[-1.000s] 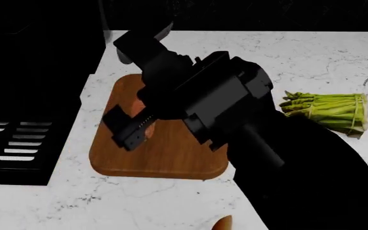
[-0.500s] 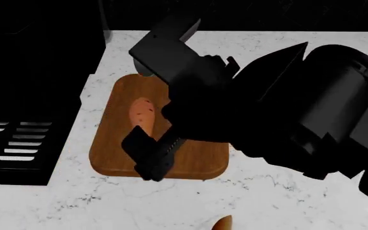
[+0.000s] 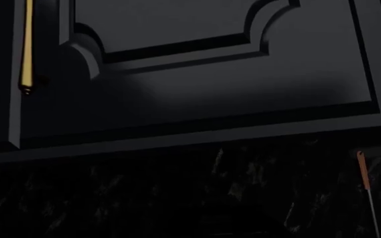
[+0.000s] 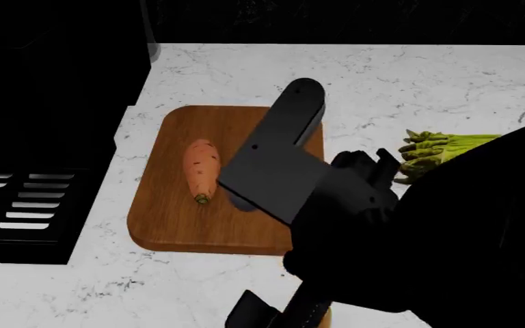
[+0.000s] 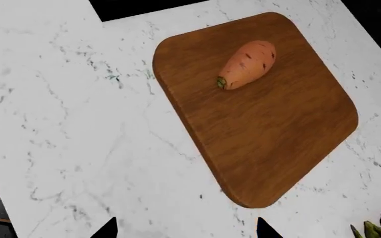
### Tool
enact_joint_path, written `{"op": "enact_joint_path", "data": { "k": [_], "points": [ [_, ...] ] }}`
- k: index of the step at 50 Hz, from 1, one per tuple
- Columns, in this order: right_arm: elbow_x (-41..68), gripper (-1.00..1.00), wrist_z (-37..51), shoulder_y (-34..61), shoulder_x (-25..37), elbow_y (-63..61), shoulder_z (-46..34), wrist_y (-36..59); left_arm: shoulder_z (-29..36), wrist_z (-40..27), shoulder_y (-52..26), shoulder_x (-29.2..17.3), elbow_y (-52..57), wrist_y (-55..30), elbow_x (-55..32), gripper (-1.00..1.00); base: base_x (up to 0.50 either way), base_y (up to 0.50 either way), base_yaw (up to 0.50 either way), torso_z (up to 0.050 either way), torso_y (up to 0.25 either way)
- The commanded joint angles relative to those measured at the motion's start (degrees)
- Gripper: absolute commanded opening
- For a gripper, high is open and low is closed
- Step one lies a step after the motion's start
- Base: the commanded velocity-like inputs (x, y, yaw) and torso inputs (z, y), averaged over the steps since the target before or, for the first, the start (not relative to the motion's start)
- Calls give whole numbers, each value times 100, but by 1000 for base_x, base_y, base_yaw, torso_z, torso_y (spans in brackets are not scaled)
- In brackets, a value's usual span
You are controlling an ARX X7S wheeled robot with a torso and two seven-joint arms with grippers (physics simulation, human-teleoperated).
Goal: Clear the non-vegetable object off the cutting board and place the vegetables onto it.
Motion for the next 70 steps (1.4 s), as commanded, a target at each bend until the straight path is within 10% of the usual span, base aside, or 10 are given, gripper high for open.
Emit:
{"op": "enact_joint_path", "data": {
  "k": [1, 68, 69, 70],
  "points": [
    [374, 100, 58, 251, 345, -559, -51, 467, 27, -35, 65, 3, -7, 71, -21, 100, 0, 0, 3, 0, 0],
    [-148, 100, -3, -747, 670, -594, -549, 219, -189, -435, -86, -146, 133, -215, -620, 100, 0, 0, 0, 0, 0],
    [-190, -100, -15, -711, 659, -622, -538, 228, -176, -436, -96, -150, 123, -203, -618, 100, 0, 0, 0, 0, 0],
    [-172, -100, -25, -685, 656, -629, -519, 227, -172, -437, -97, -152, 110, -193, -619, 100, 0, 0, 0, 0, 0]
  ]
}}
